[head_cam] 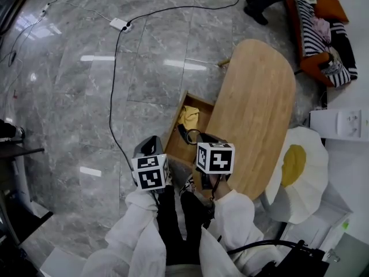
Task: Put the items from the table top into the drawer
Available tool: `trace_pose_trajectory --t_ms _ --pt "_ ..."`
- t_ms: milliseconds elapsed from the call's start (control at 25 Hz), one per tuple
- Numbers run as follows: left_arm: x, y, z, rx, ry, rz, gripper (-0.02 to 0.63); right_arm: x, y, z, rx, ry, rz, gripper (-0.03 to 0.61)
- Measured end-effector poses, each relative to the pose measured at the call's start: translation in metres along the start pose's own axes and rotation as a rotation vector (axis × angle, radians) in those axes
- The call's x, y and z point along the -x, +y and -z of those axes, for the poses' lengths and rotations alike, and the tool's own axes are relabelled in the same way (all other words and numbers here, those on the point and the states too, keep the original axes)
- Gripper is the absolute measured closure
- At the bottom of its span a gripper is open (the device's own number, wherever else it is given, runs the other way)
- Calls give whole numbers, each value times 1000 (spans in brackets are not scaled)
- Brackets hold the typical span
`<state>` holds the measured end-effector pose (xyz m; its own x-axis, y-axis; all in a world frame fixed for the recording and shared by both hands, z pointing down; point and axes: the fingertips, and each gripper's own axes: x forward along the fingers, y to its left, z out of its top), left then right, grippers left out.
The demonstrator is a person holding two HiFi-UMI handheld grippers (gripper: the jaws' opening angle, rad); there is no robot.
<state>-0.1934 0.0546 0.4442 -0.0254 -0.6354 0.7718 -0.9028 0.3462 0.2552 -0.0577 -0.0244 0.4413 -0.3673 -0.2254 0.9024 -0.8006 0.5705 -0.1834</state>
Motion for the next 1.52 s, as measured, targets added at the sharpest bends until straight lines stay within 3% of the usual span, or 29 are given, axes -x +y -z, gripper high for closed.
trace_pose_trajectory --t_ms 80,160,360,800,1200,1320,1520 --pt "-5 1 -5 -3 0 3 614 -7 -5 -6 -39 -19 8 491" --pt "-9 0 -8 -6 -2 10 614 -12 -16 -9 -103 -29 38 355" --pt "-17 -2 -9 -22 10 24 614 -11 -36 0 -191 -15 69 354" --pt "-15 -11 -12 -34 6 41 614 0 -37 -1 -182 -32 63 356" --pt "26 -20 -22 -30 -39 76 614 43 -13 5 -132 -44 51 434" --pt "48 -30 -33 -54 -66 100 614 61 -7 6 -132 -72 52 489" --pt "83 -43 -46 -95 -106 125 614 96 22 -3 -111 -158 14 514"
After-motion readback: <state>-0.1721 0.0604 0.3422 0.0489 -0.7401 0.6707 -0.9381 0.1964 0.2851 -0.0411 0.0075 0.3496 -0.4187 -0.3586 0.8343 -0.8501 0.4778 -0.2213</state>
